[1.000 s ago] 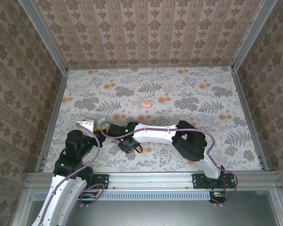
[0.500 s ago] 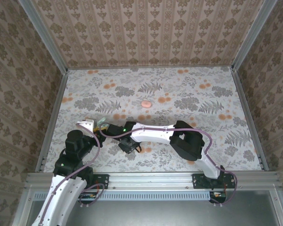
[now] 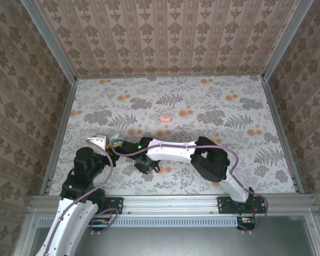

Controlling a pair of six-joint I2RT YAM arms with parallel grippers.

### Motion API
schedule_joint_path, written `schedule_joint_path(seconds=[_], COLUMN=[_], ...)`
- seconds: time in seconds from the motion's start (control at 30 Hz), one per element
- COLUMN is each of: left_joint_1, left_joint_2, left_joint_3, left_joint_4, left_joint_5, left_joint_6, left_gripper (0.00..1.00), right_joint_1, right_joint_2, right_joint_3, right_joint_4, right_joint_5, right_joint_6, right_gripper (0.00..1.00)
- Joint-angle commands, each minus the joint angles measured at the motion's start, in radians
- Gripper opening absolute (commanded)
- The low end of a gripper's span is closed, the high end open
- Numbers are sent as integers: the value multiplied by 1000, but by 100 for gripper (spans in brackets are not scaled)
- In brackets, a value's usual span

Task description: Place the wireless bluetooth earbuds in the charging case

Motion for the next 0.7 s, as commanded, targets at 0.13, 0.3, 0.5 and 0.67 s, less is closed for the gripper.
schedule_joint_path(seconds=[0.13, 0.3, 0.5, 0.67], left_joint_1=[10, 11, 11, 11], left_joint_2=[-13, -13, -13, -13], left_joint_3=[9, 12, 18, 13], left_joint_4=[15, 11, 4, 16], left_joint_5=[3, 7, 5, 9], left_joint_6=[-20, -20, -14, -18], left_gripper=[14, 14, 14, 14], right_joint_1=[4, 3, 0, -6], right_joint_2=[55, 60, 44, -44], right_joint_3=[76, 86, 78, 9], right_joint_4=[-89, -103, -123, -81], right_joint_5=[6, 1, 22, 48], right_joint_6=[-32, -36, -38, -18], right_gripper=[28, 25, 22, 20])
